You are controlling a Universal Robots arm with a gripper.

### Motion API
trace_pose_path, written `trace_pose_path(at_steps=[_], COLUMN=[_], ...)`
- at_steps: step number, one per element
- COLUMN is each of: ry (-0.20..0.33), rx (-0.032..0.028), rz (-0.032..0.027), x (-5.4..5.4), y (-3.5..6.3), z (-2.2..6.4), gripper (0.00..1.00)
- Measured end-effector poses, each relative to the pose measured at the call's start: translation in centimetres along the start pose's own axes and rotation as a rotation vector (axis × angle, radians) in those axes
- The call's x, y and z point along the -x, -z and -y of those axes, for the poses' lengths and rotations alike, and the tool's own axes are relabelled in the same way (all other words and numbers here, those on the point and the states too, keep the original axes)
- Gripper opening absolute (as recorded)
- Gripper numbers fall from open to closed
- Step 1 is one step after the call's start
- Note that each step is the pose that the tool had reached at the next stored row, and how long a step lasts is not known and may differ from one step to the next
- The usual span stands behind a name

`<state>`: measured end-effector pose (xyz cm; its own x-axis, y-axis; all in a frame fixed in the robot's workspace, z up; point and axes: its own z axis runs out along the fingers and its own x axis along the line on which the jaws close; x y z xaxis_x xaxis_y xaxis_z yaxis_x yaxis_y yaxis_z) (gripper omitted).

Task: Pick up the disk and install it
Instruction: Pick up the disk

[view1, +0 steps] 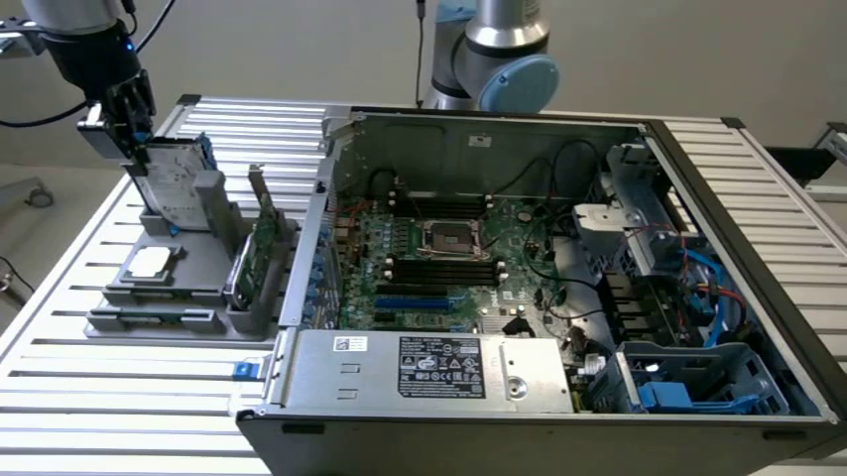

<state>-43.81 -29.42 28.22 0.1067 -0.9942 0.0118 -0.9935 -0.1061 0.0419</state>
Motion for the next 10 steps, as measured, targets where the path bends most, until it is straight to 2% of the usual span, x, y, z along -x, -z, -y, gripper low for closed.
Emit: trace_pose_path(at_steps=[10], ry=[-0.009], rx=[-0.0041], rz=[0.0044], x=[0.0], y=[-0.06], z=[-0.05], gripper=[0.54])
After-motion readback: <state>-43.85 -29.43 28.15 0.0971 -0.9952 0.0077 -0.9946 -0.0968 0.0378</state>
